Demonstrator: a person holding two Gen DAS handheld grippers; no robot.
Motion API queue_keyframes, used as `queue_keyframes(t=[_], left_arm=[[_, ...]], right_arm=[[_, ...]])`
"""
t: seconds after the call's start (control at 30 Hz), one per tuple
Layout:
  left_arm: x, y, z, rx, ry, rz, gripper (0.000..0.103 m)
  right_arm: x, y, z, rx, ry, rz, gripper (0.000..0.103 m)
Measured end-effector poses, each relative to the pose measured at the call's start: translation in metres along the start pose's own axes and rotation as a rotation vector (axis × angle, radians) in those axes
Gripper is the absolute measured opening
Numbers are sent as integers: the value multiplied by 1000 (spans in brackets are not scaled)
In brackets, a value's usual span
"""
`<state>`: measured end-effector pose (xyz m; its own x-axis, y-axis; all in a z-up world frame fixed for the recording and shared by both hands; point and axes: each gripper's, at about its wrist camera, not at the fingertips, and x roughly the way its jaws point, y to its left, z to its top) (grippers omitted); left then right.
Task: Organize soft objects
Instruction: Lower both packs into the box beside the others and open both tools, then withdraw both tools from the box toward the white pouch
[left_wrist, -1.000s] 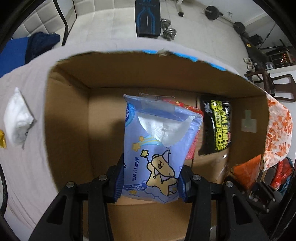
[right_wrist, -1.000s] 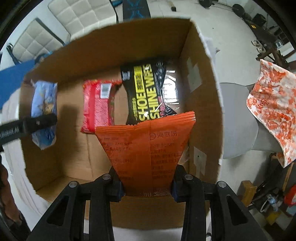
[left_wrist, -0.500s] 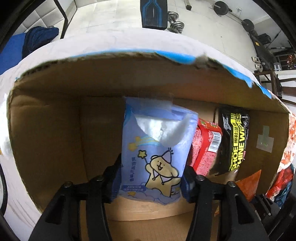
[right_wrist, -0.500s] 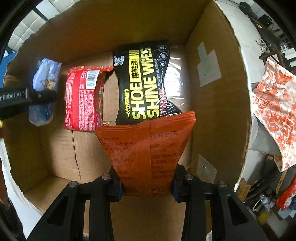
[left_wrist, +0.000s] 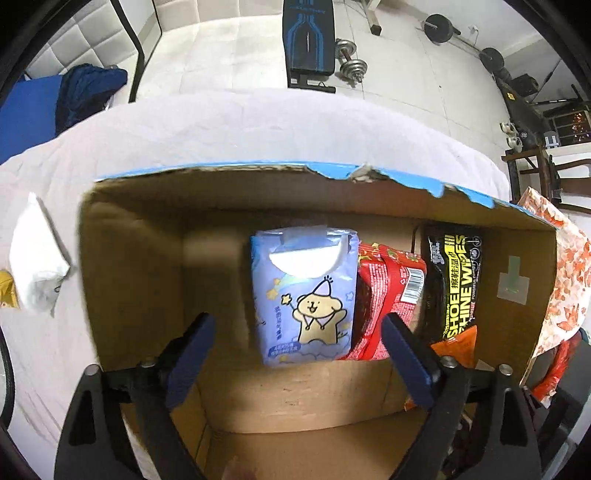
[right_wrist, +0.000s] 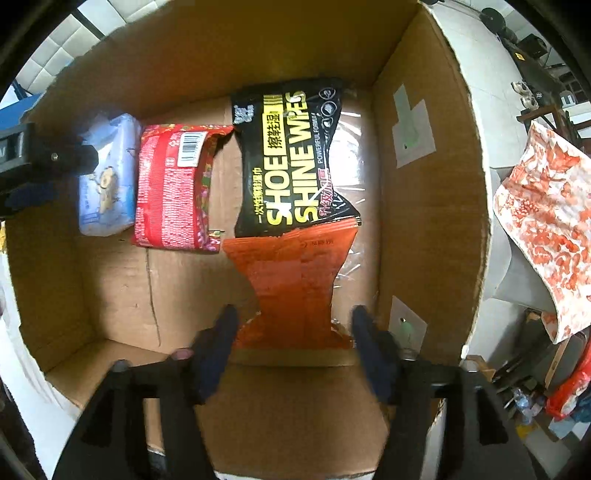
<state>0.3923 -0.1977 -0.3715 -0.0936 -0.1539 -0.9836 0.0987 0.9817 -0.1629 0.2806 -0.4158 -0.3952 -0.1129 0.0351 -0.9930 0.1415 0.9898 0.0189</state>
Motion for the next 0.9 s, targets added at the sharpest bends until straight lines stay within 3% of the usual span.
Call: queue_keyframes(t=[0.1, 0.27, 0.57, 0.9], left_arm=[[-15, -2, -12, 4, -45, -5, 99], [-45, 3, -37, 35, -145, 16, 101], [-75, 3, -87, 70, -256, 12, 101], [-135, -1, -154, 96, -390, 3, 101]], right_arm=[[-12, 1, -3, 11, -23, 14, 96], [-35, 3, -12, 31, -103, 19, 103], [-76, 2, -41, 38, -240, 22, 103], [-152, 6, -108, 30, -404, 9, 103]])
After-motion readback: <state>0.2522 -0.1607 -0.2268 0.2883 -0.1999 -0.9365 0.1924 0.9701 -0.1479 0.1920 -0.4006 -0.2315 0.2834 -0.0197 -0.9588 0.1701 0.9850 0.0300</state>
